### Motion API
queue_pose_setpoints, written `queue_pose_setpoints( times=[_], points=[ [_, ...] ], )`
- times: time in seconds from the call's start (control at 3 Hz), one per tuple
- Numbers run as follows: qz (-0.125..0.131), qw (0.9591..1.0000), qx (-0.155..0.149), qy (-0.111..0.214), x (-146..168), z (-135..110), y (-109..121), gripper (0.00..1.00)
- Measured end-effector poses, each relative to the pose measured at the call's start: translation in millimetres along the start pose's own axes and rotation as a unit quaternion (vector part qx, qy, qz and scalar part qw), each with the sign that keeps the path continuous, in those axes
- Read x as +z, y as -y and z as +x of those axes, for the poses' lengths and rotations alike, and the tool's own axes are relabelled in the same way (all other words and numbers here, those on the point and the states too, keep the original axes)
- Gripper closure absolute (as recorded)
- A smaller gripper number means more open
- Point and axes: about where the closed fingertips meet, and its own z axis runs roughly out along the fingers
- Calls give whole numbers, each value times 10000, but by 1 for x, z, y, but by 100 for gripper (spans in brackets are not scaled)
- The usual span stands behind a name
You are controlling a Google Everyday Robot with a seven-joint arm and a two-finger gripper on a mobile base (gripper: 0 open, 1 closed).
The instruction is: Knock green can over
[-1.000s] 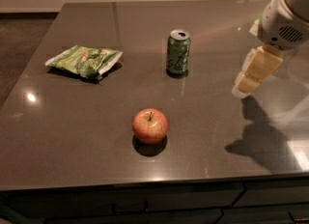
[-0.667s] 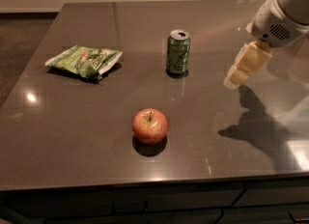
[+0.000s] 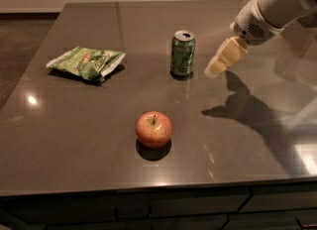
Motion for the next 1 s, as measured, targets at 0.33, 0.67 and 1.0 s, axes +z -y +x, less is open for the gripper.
queue_pose_setpoints(
  times=[0.33,0.67,1.0],
  points=[
    [-59,9996,94,253,26,-16,10,0],
    [-120,9989,153,433,47,-29,15,0],
    [-233,9976,193,621,68,-45,15,0]
  ],
)
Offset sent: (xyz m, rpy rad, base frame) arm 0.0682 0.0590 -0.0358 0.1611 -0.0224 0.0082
